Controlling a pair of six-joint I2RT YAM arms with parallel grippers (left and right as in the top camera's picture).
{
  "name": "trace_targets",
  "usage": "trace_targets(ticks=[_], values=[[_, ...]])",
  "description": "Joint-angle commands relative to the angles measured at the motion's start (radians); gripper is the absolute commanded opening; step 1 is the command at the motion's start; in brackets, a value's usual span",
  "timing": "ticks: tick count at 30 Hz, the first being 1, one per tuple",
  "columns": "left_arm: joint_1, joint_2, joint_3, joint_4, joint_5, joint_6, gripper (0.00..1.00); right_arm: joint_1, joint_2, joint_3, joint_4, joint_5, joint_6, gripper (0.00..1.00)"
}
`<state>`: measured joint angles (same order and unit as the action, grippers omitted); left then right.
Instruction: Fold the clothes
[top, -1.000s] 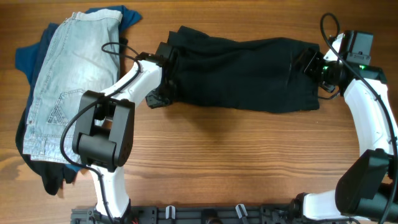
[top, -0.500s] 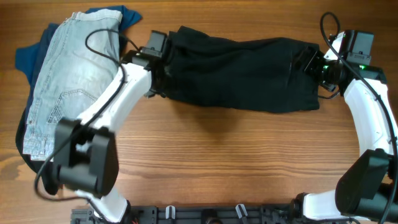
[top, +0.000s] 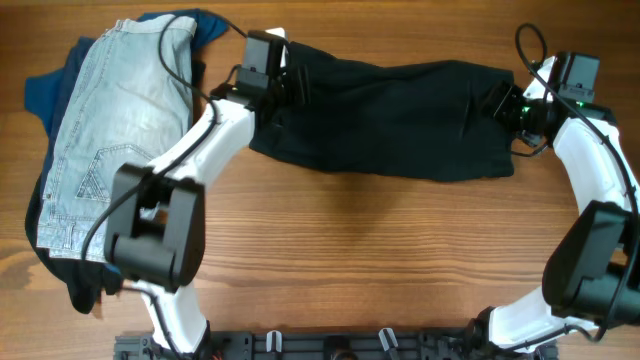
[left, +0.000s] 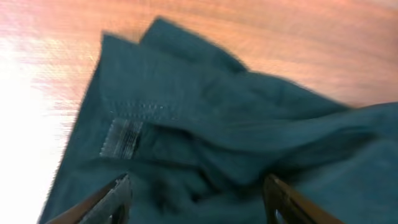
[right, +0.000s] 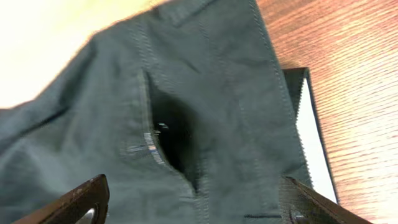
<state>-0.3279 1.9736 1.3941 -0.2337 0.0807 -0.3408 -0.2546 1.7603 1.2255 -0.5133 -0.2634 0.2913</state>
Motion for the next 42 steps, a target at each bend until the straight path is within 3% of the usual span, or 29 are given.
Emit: trace_targets(ticks=[1,13,21,25,28,30,32,37,42], values=[[-0.005,0.090,-0.001,0.032,0.012,0.023,0.66,-0.025,0.044,-0.004,0.013,0.047,-0.056,0.87],[-0.005,0.209,-0.001,0.035,-0.014,-0.020,0.57,-0.080,0.145,-0.005,0.058,0.066,-0.213,0.89],[-0.005,0.209,-0.001,0.032,-0.026,-0.037,0.57,-0.080,0.280,-0.006,0.095,0.063,-0.179,0.84],[-0.005,0.209,-0.001,0.033,-0.026,-0.041,0.57,-0.077,0.295,-0.006,0.106,0.003,-0.131,0.66],[-0.005,0.209,-0.001,0.036,-0.026,-0.042,0.57,-0.064,0.295,-0.006,0.132,-0.159,-0.133,0.52],[-0.005,0.209,-0.001,0.036,-0.026,-0.042,0.57,-0.056,0.295,-0.006,0.140,-0.188,-0.132,0.32],[-0.005,0.209,-0.001,0.035,-0.026,-0.042,0.56,-0.054,0.295,-0.006,0.137,-0.190,-0.130,0.04],[-0.005,0.209,-0.001,0.033,-0.026,-0.042,0.52,-0.065,0.270,-0.006,0.116,-0.190,-0.101,0.04],[-0.005,0.209,-0.001,0.004,-0.029,-0.041,0.50,-0.093,0.105,0.002,0.077,-0.177,-0.085,0.04]])
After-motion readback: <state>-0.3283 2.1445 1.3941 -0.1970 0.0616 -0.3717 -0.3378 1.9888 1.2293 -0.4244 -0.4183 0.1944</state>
